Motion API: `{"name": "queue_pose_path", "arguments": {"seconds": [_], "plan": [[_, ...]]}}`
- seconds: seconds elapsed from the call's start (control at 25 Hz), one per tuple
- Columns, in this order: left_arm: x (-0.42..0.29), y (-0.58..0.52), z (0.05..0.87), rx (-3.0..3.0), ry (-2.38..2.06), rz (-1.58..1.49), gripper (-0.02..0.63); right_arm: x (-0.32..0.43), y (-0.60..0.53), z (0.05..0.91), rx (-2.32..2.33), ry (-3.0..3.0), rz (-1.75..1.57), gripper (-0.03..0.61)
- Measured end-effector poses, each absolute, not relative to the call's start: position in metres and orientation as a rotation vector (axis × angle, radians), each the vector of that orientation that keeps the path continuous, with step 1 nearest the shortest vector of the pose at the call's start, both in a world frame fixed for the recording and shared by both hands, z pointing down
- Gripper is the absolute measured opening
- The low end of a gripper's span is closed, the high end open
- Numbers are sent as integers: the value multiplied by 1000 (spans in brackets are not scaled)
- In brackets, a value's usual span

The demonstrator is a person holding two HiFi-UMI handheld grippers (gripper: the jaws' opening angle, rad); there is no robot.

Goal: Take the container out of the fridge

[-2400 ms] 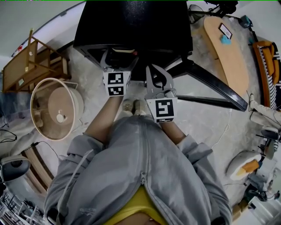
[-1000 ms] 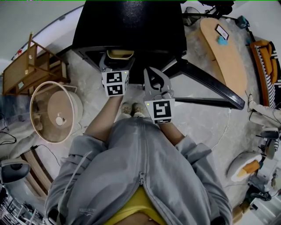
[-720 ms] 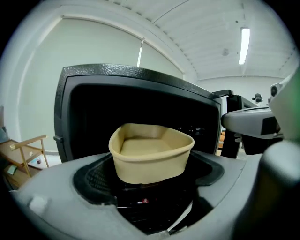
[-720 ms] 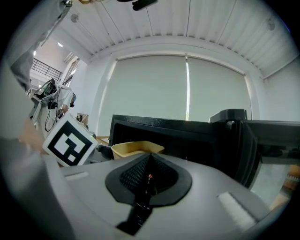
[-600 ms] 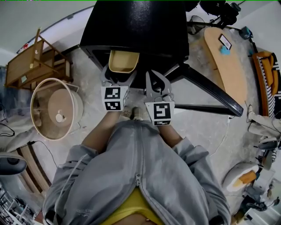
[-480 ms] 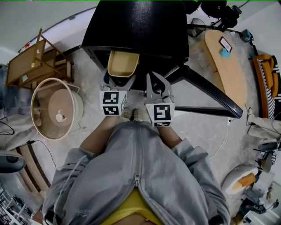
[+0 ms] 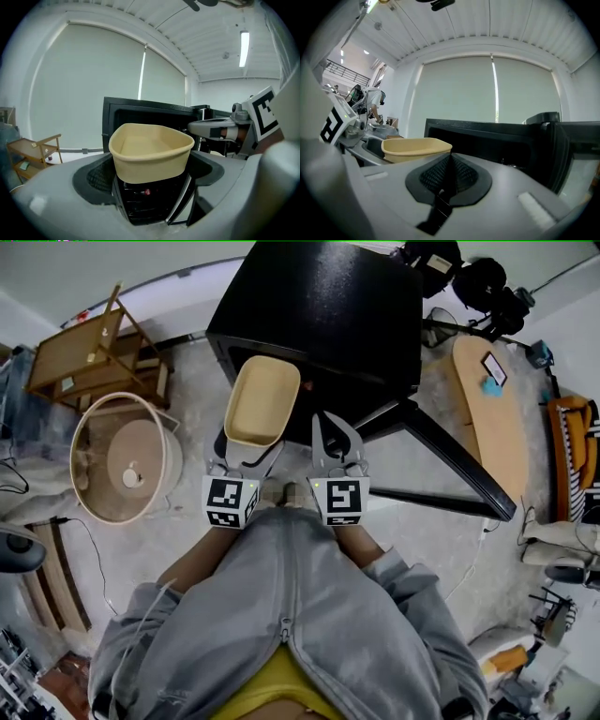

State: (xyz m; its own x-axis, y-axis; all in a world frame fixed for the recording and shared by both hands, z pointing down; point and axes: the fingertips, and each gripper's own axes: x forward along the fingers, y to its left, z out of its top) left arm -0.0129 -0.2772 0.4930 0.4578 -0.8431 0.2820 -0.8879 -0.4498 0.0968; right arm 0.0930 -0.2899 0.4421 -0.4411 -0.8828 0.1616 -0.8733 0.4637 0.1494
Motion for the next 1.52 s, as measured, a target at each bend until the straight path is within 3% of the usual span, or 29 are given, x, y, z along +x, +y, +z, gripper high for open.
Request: {"name": "queue_pose_path", "arguments": {"seconds": [0.32,0.64,1.04,1.52], "plan": [[-62,-249,482,2387,-1696,241,483,50,-284,434,1385,-2615,-90,0],[-101,-248,421,2372,-1865,197,484,35,-282,381,1423,-2671,-143,0],[-70,-285,352,2531,-1755,82,485,74,-295,345,1591,-2525,-230,0],[-14,-319,326,2682,-1598,58,485,114,-298,312,1753,-2427,-290,0]]}}
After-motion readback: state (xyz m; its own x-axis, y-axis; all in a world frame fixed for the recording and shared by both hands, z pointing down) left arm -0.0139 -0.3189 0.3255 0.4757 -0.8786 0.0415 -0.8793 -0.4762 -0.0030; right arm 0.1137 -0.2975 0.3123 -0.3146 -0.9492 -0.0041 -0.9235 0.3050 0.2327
